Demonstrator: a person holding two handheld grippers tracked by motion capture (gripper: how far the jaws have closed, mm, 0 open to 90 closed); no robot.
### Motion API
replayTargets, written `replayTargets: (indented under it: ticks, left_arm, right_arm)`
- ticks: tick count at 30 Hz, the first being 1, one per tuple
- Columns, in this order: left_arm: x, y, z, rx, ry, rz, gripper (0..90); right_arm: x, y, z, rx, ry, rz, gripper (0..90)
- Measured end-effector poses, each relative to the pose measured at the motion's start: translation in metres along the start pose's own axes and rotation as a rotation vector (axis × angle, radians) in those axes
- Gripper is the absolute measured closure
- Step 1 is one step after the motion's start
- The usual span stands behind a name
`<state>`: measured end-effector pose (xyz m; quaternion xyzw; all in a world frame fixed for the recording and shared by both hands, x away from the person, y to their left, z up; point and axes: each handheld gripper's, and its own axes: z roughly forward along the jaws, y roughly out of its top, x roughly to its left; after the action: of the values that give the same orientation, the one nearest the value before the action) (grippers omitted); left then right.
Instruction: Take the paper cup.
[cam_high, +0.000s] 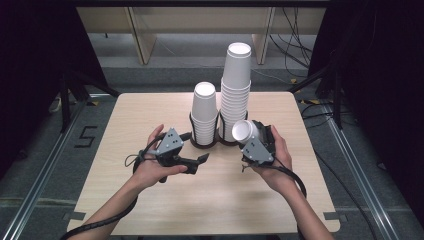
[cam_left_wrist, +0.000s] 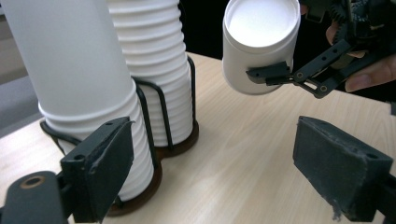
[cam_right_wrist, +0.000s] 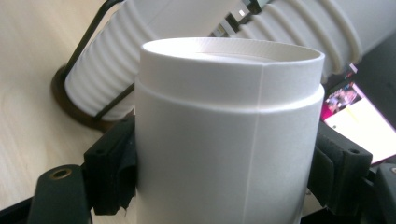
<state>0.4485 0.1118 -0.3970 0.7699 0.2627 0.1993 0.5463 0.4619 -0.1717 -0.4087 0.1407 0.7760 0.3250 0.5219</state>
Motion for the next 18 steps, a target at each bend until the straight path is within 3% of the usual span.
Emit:
replayTargets:
  ticks: [3,4,7,8,9,10,11,14,18]
  left_arm:
    - [0.002,-0.009,-0.002,-0.001,0.007,-0.013,12.5]
    - [0.003,-0.013,-0.004,0.005,0.012,-0.017,12.6]
    - [0.004,-0.025,-0.006,0.014,0.025,-0.017,12.7]
    - [0.005,-0.028,-0.006,0.021,0.028,-0.013,12.7]
    - [0.005,-0.032,-0.007,0.025,0.032,-0.015,12.6]
    - [0.005,-0.035,-0.007,0.025,0.03,-0.022,12.6]
    - [0.006,-0.036,-0.007,0.025,0.03,-0.023,12.4]
    - [0.005,-0.039,-0.007,0.01,0.03,-0.021,11.3]
    - [0.002,-0.04,-0.007,0.009,0.026,-0.013,9.1]
  right_arm:
    - [0.014,-0.003,-0.001,0.011,0.006,-0.125,21.6]
    - [0.019,-0.004,-0.003,0.022,0.003,-0.141,21.6]
    - [0.034,-0.008,-0.005,0.046,-0.021,-0.251,21.6]
    - [0.035,-0.01,-0.002,-0.003,-0.024,-0.365,21.6]
    - [0.04,-0.011,-0.003,0.0,-0.022,-0.399,21.6]
    - [0.047,-0.011,-0.005,0.034,-0.017,-0.378,21.6]
    - [0.049,-0.011,-0.004,0.013,-0.009,-0.449,21.6]
    - [0.057,-0.011,-0.006,0.021,-0.037,-0.557,21.6]
    - [0.069,-0.011,-0.007,0.026,-0.038,-0.653,21.6]
